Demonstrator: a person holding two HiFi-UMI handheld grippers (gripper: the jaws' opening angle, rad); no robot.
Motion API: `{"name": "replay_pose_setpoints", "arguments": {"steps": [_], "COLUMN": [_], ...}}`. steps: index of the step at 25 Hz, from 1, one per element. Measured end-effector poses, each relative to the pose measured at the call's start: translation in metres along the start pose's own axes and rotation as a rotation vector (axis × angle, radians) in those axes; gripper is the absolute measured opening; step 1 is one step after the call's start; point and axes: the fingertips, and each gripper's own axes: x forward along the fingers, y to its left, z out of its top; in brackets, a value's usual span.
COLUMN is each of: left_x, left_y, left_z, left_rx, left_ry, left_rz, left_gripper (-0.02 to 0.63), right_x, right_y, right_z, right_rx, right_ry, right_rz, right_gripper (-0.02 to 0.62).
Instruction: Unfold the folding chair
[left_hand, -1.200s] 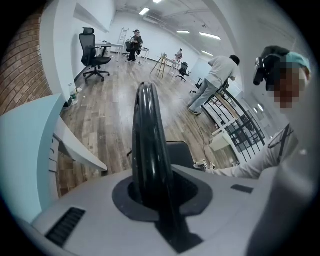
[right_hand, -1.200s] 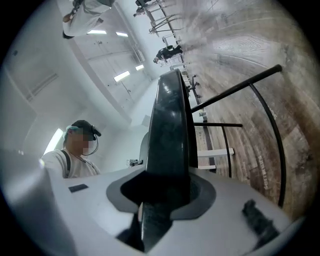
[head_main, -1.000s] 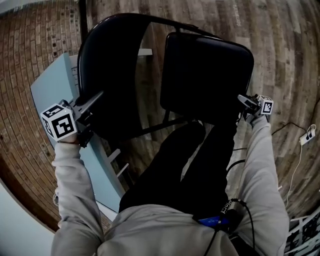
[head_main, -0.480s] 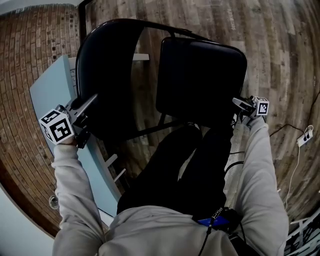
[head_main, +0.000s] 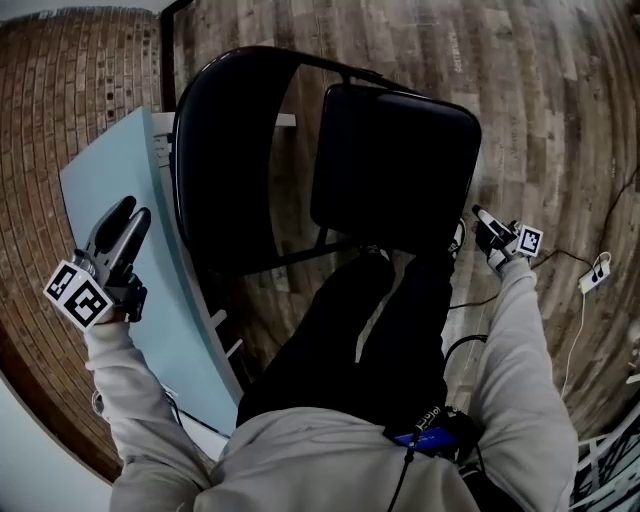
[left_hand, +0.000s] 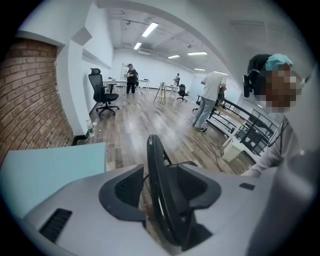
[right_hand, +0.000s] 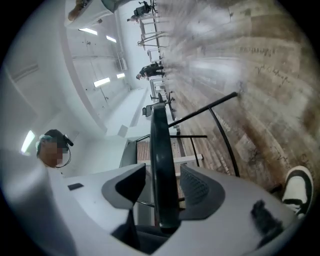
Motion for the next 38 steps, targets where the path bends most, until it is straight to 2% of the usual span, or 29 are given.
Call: {"name": "replay_pose_setpoints", "arguments": {"steps": [2, 4, 5, 7, 8, 9, 11, 13, 16, 19, 23, 28, 32, 35, 38], "left_x": [-0.009, -0.008, -0.004, 0.004, 0.006, 0.006, 0.001, -0.015, -0.052, -0.088, -0.127, -0.191, -0.213, -0.220, -0.210], "left_y": [-0.013, -0.029, -0.038, -0.062, -0.077, -0.094, -0.126, -0.150, -0.169, -0.185, -0.204, -0.233, -0.254, -0.270, -0.288], "left_z": [0.013, 0.028, 0.036, 0.048, 0.054, 0.062, 0.083, 0.111, 0.137, 0.147, 0.176, 0.217, 0.258, 0.267, 0.267], "left_rx": [0.016, 0.024, 0.034, 0.065, 0.079, 0.091, 0.114, 0.123, 0.097, 0.063, 0.014, 0.032, 0.064, 0.083, 0.131], "left_ry": [-0.024, -0.050, -0.067, -0.104, -0.120, -0.137, -0.185, -0.248, -0.313, -0.361, -0.478, -0.589, -0.710, -0.760, -0.745], "left_rz": [-0.021, -0.048, -0.057, -0.063, -0.069, -0.082, -0.109, -0.122, -0.121, -0.131, -0.169, -0.198, -0.212, -0.190, -0.123], "left_gripper": [0.212, 0.184, 0.149, 0.037, 0.005, 0.005, 0.003, 0.003, 0.003, 0.002, 0.002, 0.002, 0.002, 0.003, 0.003], "right_x": [-0.011, -0.008, -0.007, -0.006, -0.005, -0.004, -0.001, 0.008, 0.033, 0.056, 0.083, 0.110, 0.123, 0.133, 0.153], "right_y": [0.028, 0.068, 0.091, 0.140, 0.168, 0.196, 0.259, 0.326, 0.415, 0.484, 0.567, 0.672, 0.754, 0.801, 0.844], "right_z": [0.005, 0.011, 0.015, 0.026, 0.030, 0.035, 0.048, 0.056, 0.035, 0.004, -0.024, -0.068, -0.060, -0.051, -0.045], "right_rx": [-0.036, -0.082, -0.108, -0.173, -0.219, -0.274, -0.402, -0.516, -0.631, -0.700, -0.815, -0.931, -1.072, -1.217, -1.430], "right_ry": [-0.030, -0.023, -0.013, 0.023, 0.050, 0.079, 0.132, 0.170, 0.232, 0.300, 0.358, 0.280, 0.166, 0.060, -0.037], "right_rz": [0.003, 0.013, 0.007, -0.024, -0.051, -0.085, -0.140, -0.157, -0.186, -0.214, -0.253, -0.245, -0.208, -0.279, -0.391], "right_gripper": [0.204, 0.204, 0.202, 0.186, 0.144, 0.058, 0.009, 0.008, 0.008, 0.008, 0.008, 0.008, 0.008, 0.008, 0.008]}}
